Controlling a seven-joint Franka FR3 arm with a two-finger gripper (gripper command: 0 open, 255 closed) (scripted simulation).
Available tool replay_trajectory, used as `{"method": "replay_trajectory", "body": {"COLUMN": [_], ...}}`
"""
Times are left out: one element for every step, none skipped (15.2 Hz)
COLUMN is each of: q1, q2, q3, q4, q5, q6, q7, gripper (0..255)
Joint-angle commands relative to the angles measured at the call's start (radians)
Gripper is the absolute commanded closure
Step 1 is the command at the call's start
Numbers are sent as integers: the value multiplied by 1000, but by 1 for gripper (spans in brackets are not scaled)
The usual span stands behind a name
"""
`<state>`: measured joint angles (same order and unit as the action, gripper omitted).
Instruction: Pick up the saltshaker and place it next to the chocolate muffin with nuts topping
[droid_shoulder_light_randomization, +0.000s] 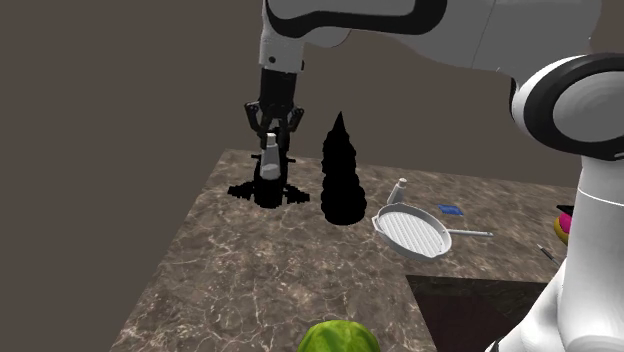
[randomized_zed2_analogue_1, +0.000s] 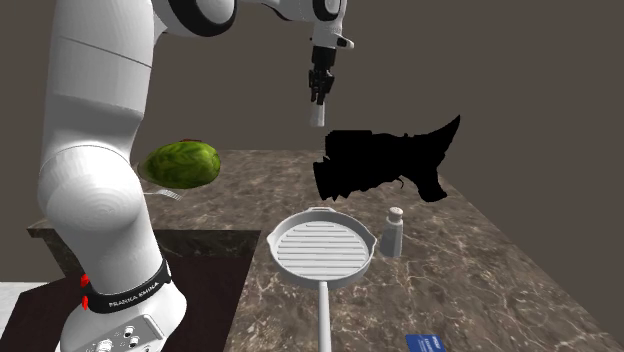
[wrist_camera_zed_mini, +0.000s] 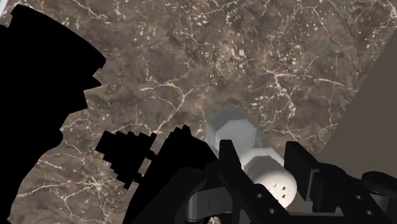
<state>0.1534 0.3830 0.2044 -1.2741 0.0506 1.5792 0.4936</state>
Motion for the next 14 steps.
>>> {"method": "replay_trajectory", "body": {"q1": [-2,10,21,32,44,56,68,80,93,105,118,131,144,157], "q2": [-5,-22,-38,-53,-67,-80,-91,-101,-110,-119,-126,-132,-136,-140], "q3": [0,6,13,20,27,34,41,48,56,64,72,79,87,95], "q4": [10,-17,-42,-64,-85,-104,-121,-136,-150,-163,-173,-183,-191,-197], "q5": [1,3,5,8,10,11,13,15,16,17,18,19,19,19], "q6": [-15,-3,7,17,26,35,43,51,58,65,71,77,82,87], "q7": [-1,17,35,53,72,91,110,129,149,169,189,210,230,251], "gripper": [255,255,255,255,255,255,255,255,255,255,255,255,255,255]}}
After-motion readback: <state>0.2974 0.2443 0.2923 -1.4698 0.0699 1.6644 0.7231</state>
